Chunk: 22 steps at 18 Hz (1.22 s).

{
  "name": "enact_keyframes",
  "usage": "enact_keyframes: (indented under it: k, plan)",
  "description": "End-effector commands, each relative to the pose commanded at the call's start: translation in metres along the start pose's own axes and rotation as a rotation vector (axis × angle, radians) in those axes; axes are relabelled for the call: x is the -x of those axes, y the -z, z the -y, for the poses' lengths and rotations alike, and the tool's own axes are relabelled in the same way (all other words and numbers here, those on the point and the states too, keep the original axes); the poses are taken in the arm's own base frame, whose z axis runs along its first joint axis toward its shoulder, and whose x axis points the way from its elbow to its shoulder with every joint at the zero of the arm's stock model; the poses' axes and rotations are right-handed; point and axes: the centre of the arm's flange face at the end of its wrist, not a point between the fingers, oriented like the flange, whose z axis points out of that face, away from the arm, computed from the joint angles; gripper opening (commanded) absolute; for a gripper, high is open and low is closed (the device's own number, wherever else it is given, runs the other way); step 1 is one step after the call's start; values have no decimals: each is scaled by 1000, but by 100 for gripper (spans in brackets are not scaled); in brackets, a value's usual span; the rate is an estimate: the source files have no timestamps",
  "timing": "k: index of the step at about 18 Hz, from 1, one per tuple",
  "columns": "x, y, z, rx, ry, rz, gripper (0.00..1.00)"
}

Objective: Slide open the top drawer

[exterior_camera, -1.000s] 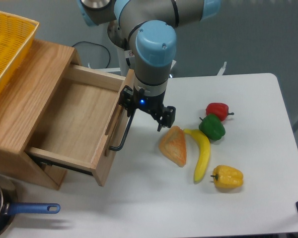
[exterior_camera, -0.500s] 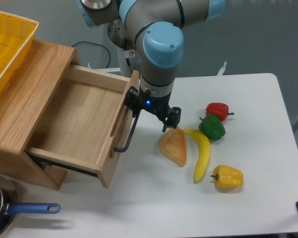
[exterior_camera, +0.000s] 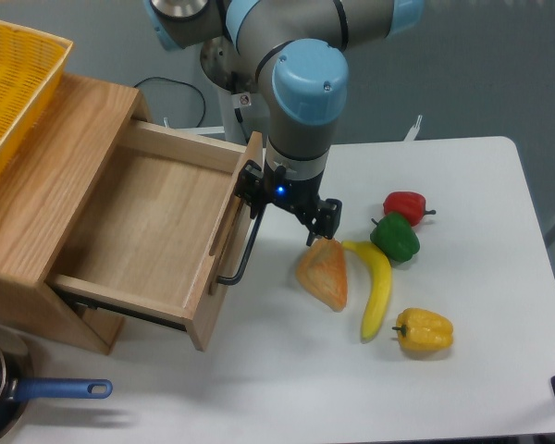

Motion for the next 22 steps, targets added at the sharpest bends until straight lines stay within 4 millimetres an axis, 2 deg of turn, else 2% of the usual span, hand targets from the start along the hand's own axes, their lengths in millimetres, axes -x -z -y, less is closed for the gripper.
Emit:
enact_keyframes:
  k: [6,11,18,22]
  plan:
    - [-4,-2,-1,5,5,-25,100]
    - [-8,14,-8,2,9,-26,100]
    - [6,28,-22,-7,42,-19,100]
    - [24,36,-41,-13,-79,-4,100]
